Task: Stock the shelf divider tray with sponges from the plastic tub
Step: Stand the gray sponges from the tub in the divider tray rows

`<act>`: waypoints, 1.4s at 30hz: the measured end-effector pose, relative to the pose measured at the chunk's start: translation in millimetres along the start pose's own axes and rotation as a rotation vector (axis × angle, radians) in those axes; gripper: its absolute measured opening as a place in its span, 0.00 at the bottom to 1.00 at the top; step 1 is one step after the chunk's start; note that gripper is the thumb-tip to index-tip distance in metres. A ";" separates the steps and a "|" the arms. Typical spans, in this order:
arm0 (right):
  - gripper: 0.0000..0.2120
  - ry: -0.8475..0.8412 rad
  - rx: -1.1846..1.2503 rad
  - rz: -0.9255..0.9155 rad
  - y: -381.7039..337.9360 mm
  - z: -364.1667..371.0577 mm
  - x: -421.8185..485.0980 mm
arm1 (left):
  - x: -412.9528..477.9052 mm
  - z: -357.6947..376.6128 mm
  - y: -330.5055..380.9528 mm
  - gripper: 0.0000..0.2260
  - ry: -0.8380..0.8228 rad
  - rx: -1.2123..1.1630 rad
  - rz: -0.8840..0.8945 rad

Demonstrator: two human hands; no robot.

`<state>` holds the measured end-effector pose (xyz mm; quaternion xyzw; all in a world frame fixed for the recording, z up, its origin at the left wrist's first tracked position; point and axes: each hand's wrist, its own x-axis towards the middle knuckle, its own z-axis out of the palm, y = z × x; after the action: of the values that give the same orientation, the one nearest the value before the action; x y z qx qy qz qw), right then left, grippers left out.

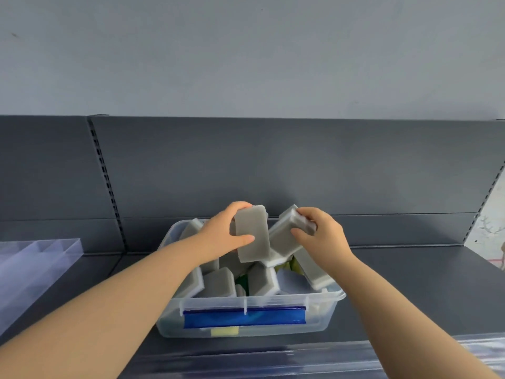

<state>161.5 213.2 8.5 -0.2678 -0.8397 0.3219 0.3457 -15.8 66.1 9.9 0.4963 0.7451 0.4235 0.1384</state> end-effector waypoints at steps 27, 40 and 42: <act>0.21 -0.136 0.312 -0.300 -178.1 193.2 -127.2 | -312.3 -179.2 -76.6 0.21 0.766 0.616 -0.156; 0.19 -0.212 0.165 -0.278 -289.0 346.9 -208.9 | -451.0 -302.9 -198.6 0.21 0.796 0.464 -0.291; 0.19 -0.223 0.156 -0.254 -293.4 357.5 -206.8 | -448.6 -308.2 -211.0 0.21 0.792 0.453 -0.280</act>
<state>-46.7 -243.4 -60.9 -0.0946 -0.8724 0.3674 0.3081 -129.9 -501.8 -62.5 0.2093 0.8738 0.3842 -0.2125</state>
